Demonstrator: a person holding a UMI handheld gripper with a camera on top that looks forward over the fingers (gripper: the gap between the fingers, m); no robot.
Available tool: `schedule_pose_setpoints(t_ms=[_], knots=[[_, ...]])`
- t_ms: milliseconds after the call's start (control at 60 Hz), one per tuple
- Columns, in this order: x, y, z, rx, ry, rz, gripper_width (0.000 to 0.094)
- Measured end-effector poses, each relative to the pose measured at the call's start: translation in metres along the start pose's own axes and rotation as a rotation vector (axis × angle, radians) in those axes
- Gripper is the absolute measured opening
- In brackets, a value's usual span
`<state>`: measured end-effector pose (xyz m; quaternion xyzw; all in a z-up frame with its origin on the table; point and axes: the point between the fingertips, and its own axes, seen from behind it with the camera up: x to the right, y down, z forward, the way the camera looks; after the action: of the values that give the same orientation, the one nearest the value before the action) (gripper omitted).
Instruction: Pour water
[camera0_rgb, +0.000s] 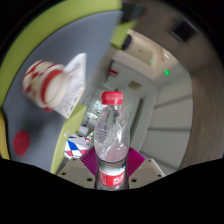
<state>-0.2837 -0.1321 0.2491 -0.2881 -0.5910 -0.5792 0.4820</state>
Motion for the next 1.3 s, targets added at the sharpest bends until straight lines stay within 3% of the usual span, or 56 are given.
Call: schedule_pose_setpoints(t_ms=[200, 333, 467, 533, 683, 800, 1117, 1167, 1267, 1300], knots=[[0.075, 0.063, -0.021, -0.139, 0.035, 0.763, 0.0325], [0.08, 0.085, -0.023, -0.193, 0.009, 1.286, 0.0325], [0.026, 0.094, -0.015, -0.264, -0.088, 1.71, 0.0325], [0.002, 0.073, -0.017, -0.296, -0.14, 1.848, 0.0327], [-0.089, 0.079, -0.022, -0.376, -0.23, 1.893, 0.0325], [-0.135, 0.056, -0.02, -0.402, -0.31, 1.944, 0.0326], [-0.196, 0.031, -0.021, -0.448, -0.392, 1.948, 0.0327], [-0.192, 0.034, -0.02, -0.433, -0.36, 1.954, 0.0332], [-0.195, 0.032, -0.019, -0.438, -0.362, 1.95, 0.039], [-0.195, 0.032, -0.019, -0.439, -0.365, 1.95, 0.0462]])
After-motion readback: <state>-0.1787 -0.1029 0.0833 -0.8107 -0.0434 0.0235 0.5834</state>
